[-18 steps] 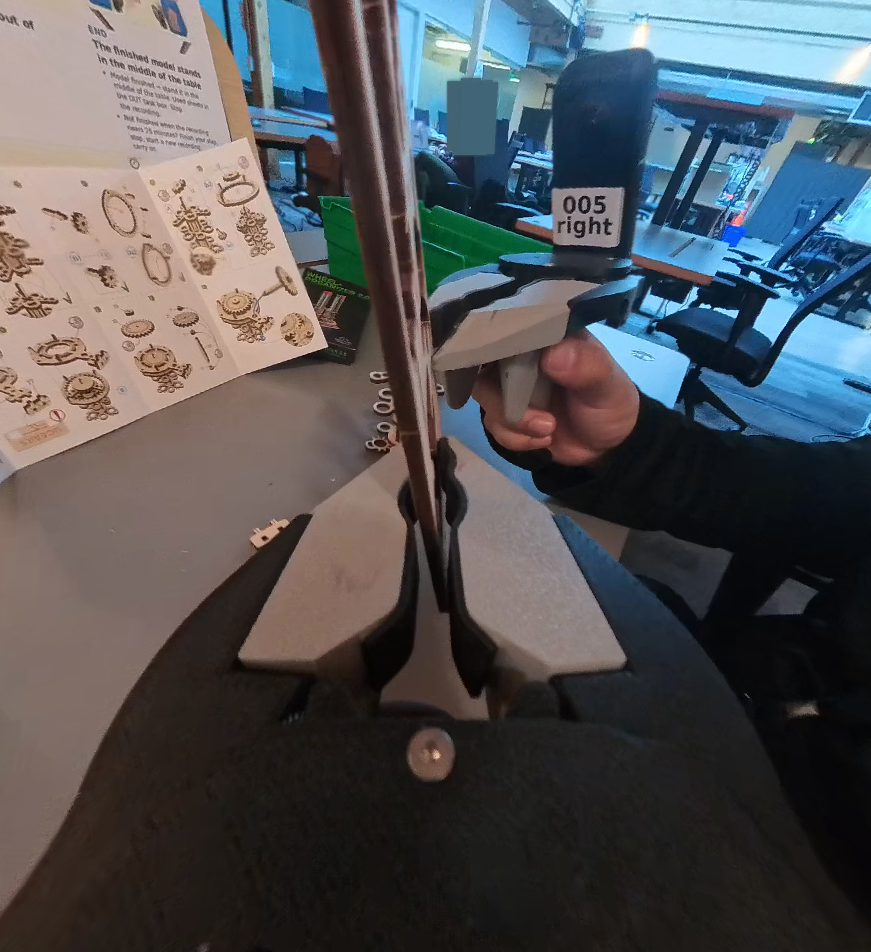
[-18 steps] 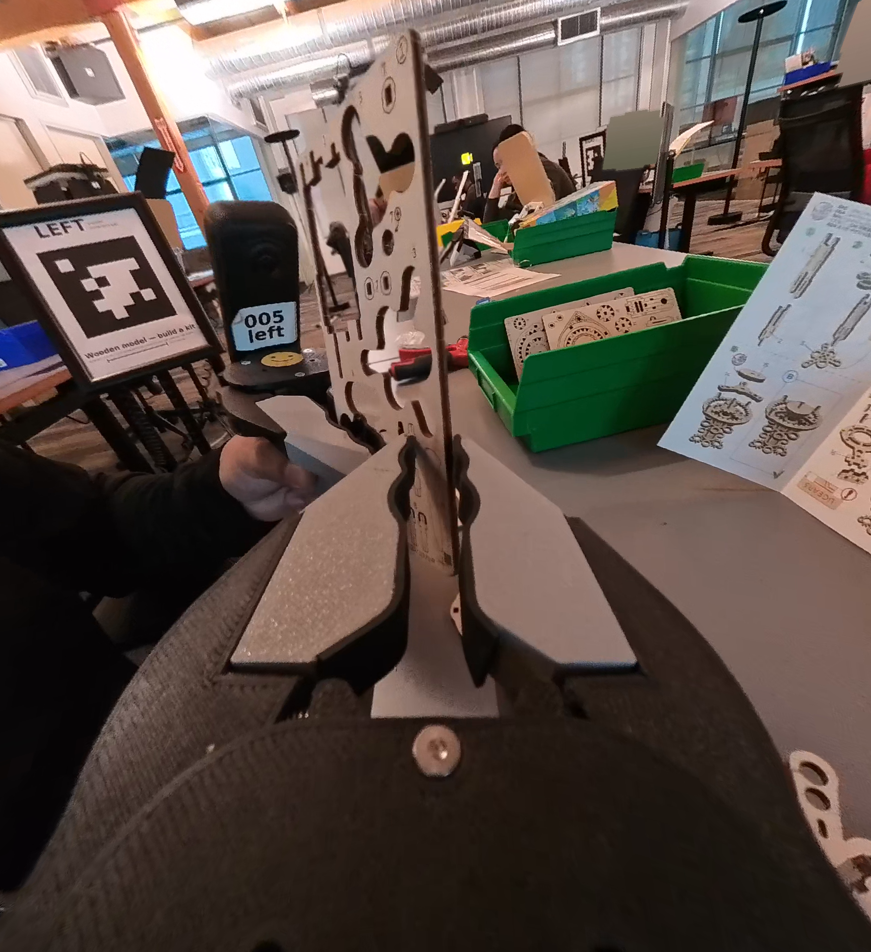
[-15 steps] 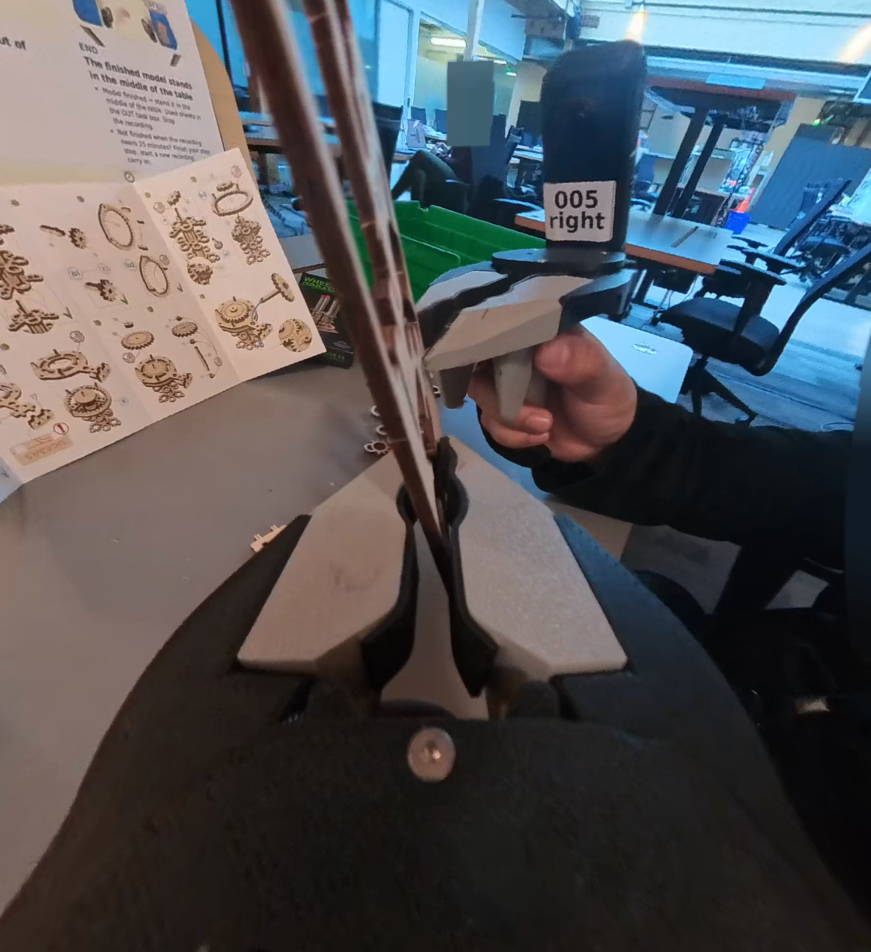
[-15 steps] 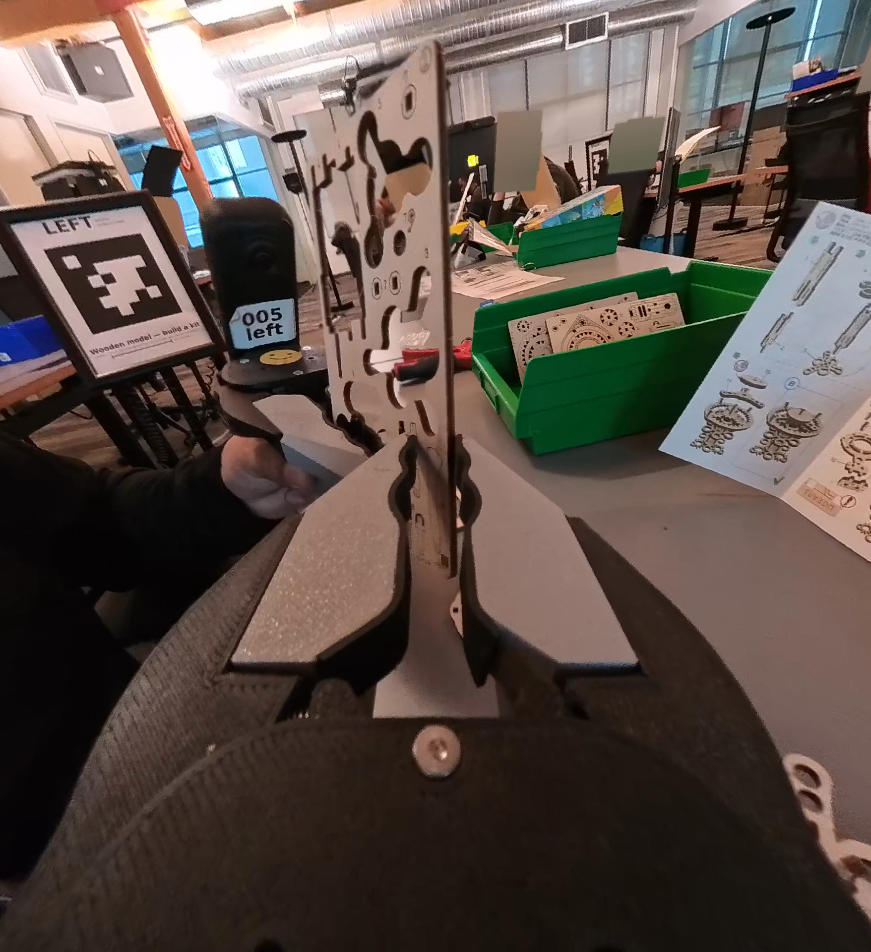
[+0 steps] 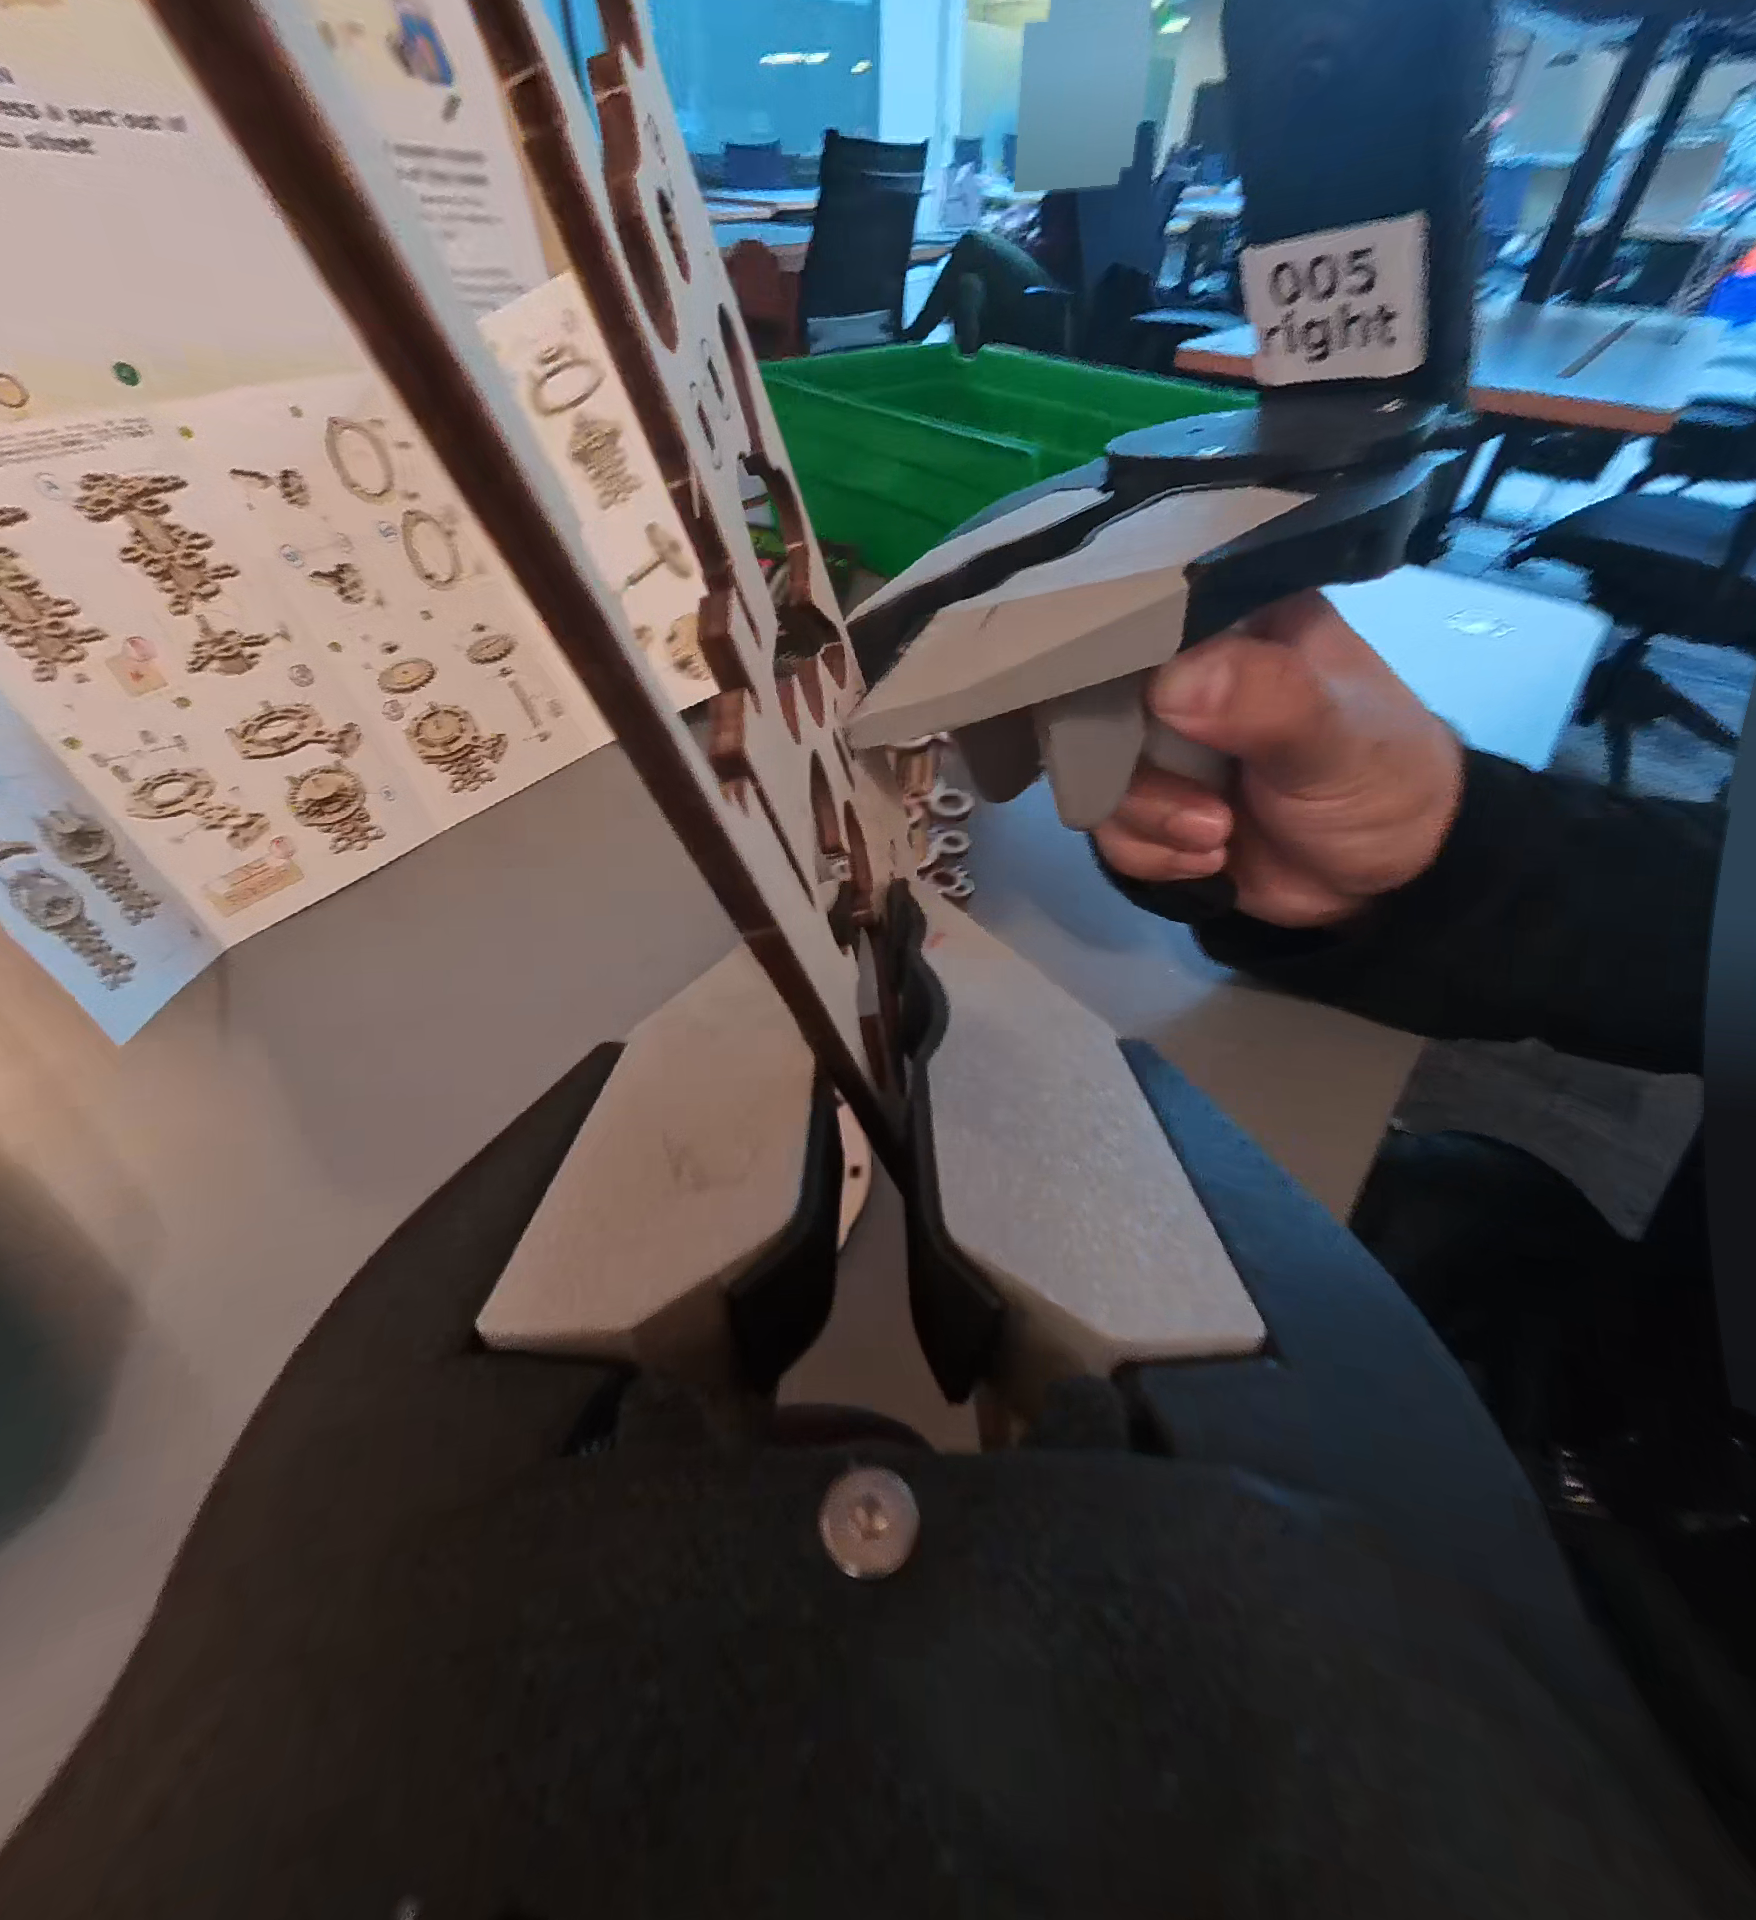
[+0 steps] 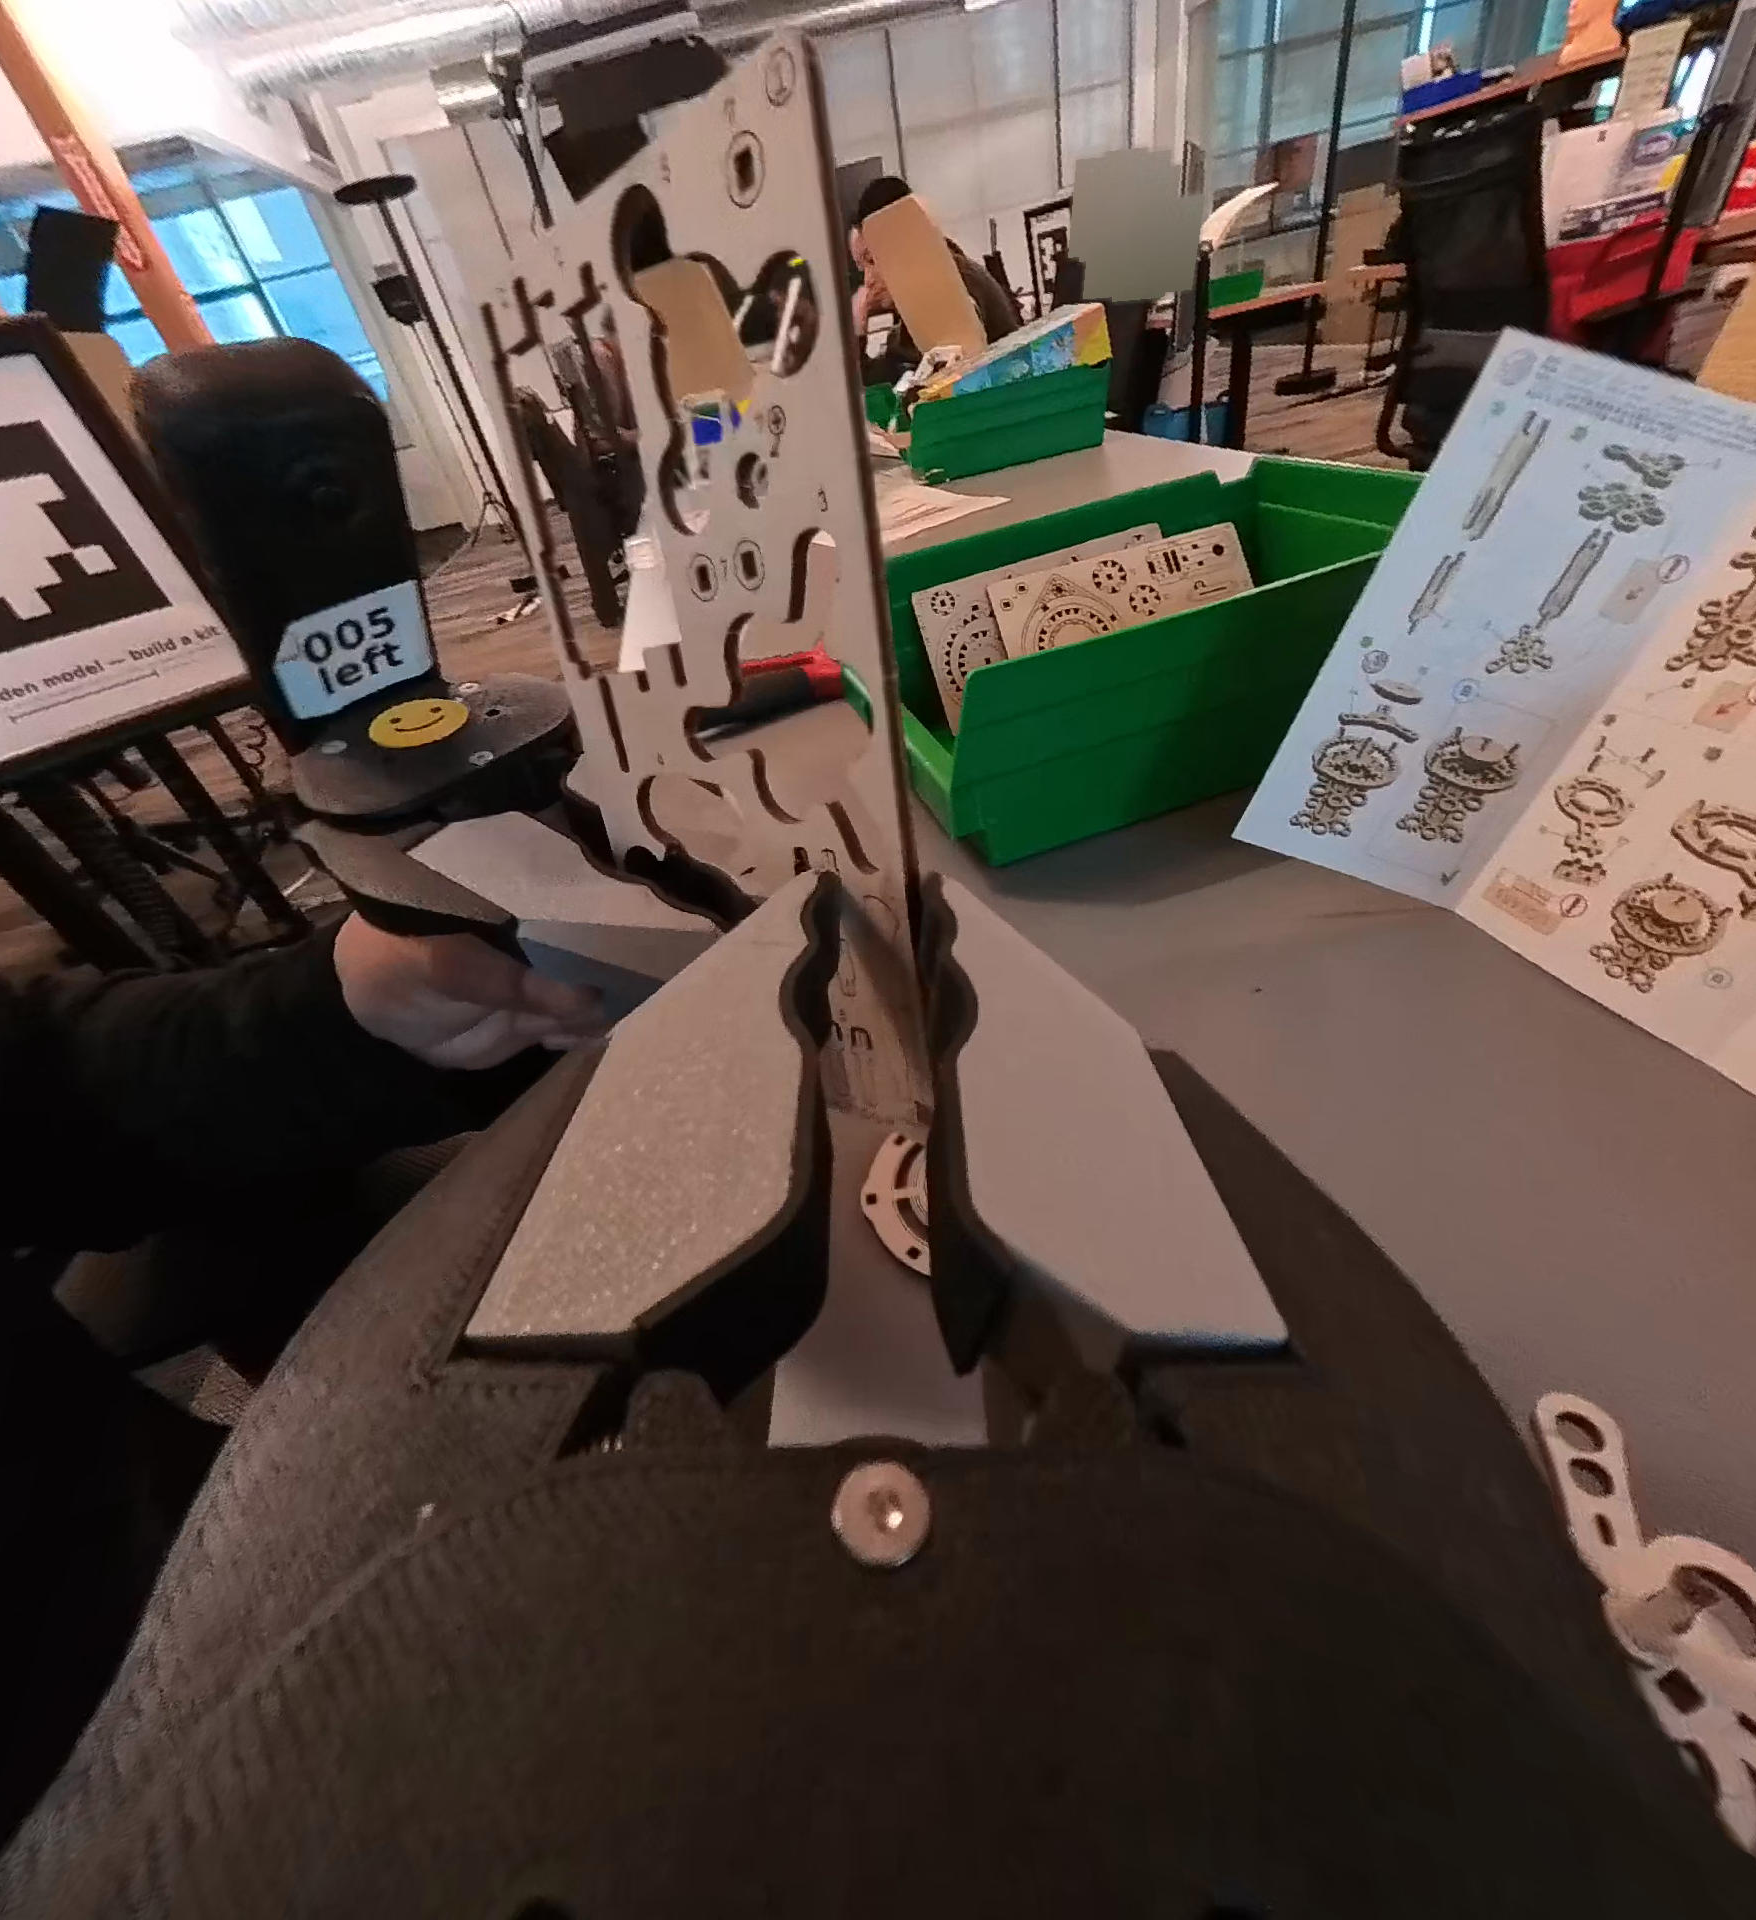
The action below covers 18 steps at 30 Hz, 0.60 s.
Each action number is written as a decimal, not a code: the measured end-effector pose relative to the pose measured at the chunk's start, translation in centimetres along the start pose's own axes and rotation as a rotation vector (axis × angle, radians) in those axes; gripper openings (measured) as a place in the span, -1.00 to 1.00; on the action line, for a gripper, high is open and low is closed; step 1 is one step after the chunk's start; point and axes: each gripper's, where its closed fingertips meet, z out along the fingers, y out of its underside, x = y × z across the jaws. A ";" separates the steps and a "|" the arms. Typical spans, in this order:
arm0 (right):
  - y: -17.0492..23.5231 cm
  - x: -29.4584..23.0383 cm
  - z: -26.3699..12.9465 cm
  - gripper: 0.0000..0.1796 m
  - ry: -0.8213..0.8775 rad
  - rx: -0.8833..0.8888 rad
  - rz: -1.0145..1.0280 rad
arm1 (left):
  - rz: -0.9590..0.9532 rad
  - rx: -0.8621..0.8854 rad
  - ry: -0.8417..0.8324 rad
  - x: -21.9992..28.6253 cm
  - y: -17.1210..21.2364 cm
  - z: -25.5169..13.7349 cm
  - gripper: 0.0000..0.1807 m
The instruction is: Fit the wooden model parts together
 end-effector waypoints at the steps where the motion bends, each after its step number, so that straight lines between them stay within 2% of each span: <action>1: 0.1 0.1 0.1 -0.87 0.002 -0.005 0.017 | 0.012 -0.008 -0.019 -0.2 0.2 0.1 -0.98; 7: 0.3 0.5 0.3 -0.85 -0.045 0.024 0.155 | 0.097 -0.021 -0.110 -0.7 0.6 0.3 -0.97; 11: -0.2 0.4 0.3 -0.84 -0.105 0.069 0.197 | 0.091 -0.009 -0.096 -0.8 0.4 0.3 -0.97; 15: -1.3 -0.8 -0.2 -0.89 -0.208 0.118 0.196 | -0.091 0.060 0.070 0.3 -0.2 0.3 -0.99; 18: -1.2 -0.9 -0.3 -0.90 -0.204 0.103 0.171 | -0.144 0.067 0.101 0.5 -0.1 0.5 -0.99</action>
